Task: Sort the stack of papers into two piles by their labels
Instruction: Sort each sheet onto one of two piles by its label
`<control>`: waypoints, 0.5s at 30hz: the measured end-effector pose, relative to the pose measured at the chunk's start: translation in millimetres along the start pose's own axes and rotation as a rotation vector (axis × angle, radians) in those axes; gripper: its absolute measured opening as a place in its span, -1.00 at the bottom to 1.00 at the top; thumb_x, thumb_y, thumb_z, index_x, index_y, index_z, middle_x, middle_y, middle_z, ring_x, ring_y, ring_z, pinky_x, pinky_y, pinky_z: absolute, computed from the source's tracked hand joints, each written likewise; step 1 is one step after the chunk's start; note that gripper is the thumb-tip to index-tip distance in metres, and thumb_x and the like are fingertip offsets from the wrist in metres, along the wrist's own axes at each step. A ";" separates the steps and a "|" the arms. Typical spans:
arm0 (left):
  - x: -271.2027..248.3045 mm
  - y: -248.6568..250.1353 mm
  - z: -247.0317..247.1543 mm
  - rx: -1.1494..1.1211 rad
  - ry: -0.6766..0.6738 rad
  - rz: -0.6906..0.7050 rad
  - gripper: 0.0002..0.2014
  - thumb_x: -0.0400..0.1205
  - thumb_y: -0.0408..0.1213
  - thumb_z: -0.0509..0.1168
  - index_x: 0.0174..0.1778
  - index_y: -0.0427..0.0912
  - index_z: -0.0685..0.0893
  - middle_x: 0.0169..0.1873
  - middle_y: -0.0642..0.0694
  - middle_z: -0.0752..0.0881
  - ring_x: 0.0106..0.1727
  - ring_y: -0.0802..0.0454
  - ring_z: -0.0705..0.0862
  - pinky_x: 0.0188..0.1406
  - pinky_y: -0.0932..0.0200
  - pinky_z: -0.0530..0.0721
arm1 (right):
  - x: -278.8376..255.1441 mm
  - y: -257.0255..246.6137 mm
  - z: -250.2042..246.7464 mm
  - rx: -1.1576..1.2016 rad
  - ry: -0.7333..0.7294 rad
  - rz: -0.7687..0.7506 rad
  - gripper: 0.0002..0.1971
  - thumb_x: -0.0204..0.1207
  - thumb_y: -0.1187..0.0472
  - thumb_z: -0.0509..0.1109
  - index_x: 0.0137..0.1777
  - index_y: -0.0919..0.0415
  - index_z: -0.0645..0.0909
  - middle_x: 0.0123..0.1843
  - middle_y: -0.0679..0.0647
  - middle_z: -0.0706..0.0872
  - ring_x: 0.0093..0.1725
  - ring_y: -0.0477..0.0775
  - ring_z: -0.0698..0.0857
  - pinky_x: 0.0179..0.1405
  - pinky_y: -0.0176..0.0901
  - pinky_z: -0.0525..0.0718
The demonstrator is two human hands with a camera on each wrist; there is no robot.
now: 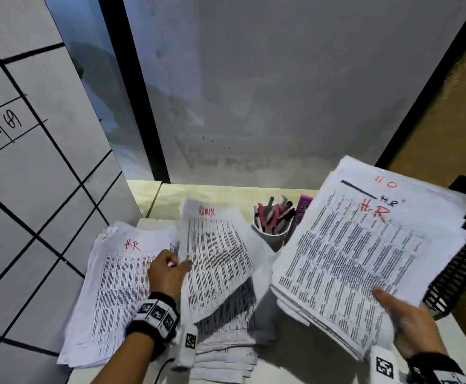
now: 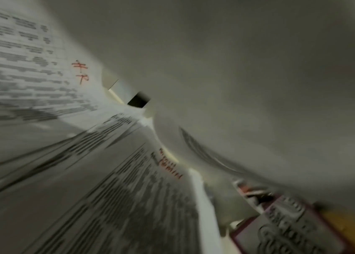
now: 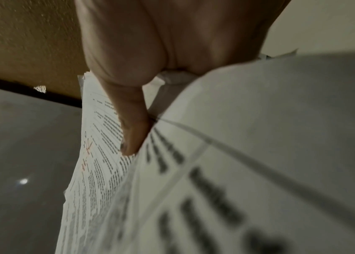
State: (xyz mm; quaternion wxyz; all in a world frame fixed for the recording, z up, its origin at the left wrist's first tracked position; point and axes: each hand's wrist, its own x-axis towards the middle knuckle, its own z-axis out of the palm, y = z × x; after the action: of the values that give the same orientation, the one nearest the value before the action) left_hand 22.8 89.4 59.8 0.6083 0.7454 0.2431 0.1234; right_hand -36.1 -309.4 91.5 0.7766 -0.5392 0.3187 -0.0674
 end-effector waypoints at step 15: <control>-17.5 15.8 56.7 0.136 -0.310 0.201 -0.94 0.62 -0.22 0.38 -0.04 0.02 0.71 0.35 -0.04 0.57 0.28 0.03 0.63 0.25 0.09 0.63 | -20.8 9.6 31.7 -0.167 -0.195 -0.031 -0.44 0.10 0.50 0.55 0.18 0.42 0.59 0.04 0.39 0.79 0.02 0.33 0.77 0.22 0.14 0.64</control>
State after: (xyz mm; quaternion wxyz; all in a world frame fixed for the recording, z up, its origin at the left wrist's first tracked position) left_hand 38.4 30.2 64.0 0.5714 0.8153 0.0788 0.0506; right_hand -36.8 -271.0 98.7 0.7553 -0.6109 0.2376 0.0000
